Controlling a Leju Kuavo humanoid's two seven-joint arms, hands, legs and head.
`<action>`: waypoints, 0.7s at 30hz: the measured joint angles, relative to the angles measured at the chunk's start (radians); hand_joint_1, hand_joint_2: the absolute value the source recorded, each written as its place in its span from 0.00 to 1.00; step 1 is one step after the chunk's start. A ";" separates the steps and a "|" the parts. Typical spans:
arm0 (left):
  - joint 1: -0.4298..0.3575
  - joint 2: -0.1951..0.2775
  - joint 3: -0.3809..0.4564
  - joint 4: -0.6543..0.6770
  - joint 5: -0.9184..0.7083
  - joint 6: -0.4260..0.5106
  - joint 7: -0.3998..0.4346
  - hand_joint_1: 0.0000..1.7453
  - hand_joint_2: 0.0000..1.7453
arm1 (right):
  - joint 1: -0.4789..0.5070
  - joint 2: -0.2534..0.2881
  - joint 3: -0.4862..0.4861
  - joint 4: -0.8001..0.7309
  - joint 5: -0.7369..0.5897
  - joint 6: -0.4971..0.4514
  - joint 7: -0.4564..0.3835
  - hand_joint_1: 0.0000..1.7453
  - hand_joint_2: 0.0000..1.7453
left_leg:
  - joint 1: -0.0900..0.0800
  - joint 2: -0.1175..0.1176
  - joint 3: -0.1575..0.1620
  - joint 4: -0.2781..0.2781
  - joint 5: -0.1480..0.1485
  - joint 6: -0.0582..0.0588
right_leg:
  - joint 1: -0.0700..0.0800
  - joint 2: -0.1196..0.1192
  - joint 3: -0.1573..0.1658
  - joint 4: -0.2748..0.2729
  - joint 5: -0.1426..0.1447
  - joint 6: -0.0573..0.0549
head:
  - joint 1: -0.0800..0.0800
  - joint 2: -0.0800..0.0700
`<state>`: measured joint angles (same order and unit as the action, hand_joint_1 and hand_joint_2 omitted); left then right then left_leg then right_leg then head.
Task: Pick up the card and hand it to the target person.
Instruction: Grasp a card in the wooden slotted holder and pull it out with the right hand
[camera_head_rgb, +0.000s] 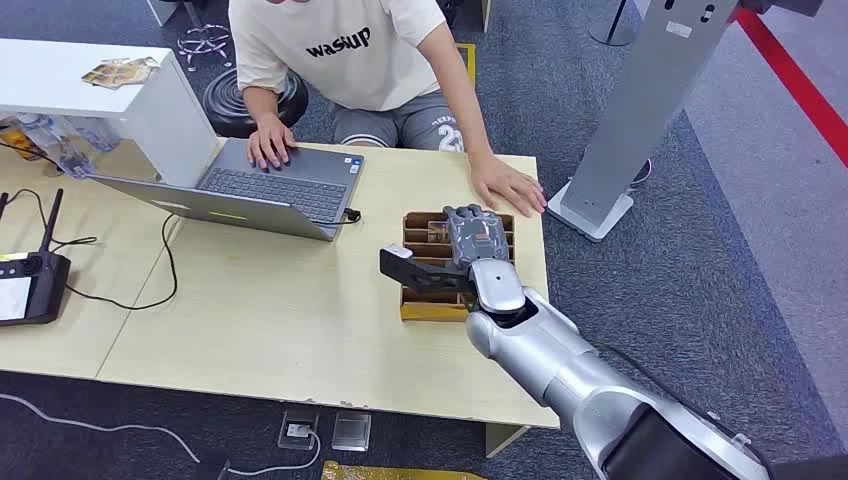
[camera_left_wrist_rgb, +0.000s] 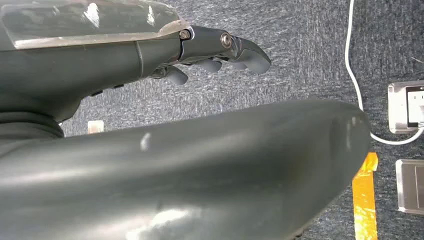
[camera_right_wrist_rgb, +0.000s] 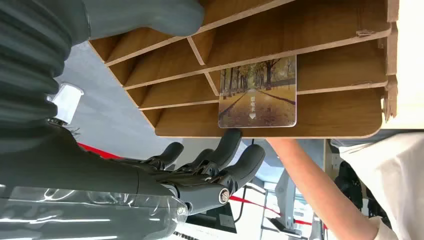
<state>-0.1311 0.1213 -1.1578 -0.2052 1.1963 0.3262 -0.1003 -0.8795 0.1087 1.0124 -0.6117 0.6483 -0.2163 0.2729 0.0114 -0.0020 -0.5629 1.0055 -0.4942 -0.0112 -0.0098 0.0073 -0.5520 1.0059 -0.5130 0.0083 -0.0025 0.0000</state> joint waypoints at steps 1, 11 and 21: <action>0.000 0.000 0.000 0.000 0.000 0.000 0.000 0.00 0.00 | 0.000 0.000 0.001 0.001 0.000 0.000 0.000 0.32 1.00 | 0.000 0.000 0.000 0.000 0.000 0.000 | 0.000 0.000 0.000 0.000 0.000 0.000 | 0.000 0.000; 0.000 0.000 -0.006 0.000 0.000 0.000 0.000 0.00 0.00 | -0.001 0.000 0.011 0.008 -0.003 -0.007 0.000 0.58 1.00 | 0.000 0.000 0.000 0.000 0.000 0.000 | 0.000 0.000 0.000 0.000 0.000 0.000 | 0.000 0.000; 0.000 0.000 -0.017 0.000 0.000 0.005 0.000 0.00 0.00 | -0.008 0.000 0.016 0.008 -0.006 -0.014 0.001 0.76 1.00 | 0.000 0.000 0.000 0.000 0.000 0.000 | 0.000 0.000 0.000 0.000 0.000 0.000 | 0.000 0.000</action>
<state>-0.1312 0.1213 -1.1747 -0.2052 1.1963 0.3308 -0.1003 -0.8871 0.1087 1.0289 -0.6036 0.6420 -0.2300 0.2735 0.0114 -0.0020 -0.5628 1.0055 -0.4942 -0.0112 -0.0098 0.0073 -0.5520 1.0059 -0.5130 0.0083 -0.0025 0.0000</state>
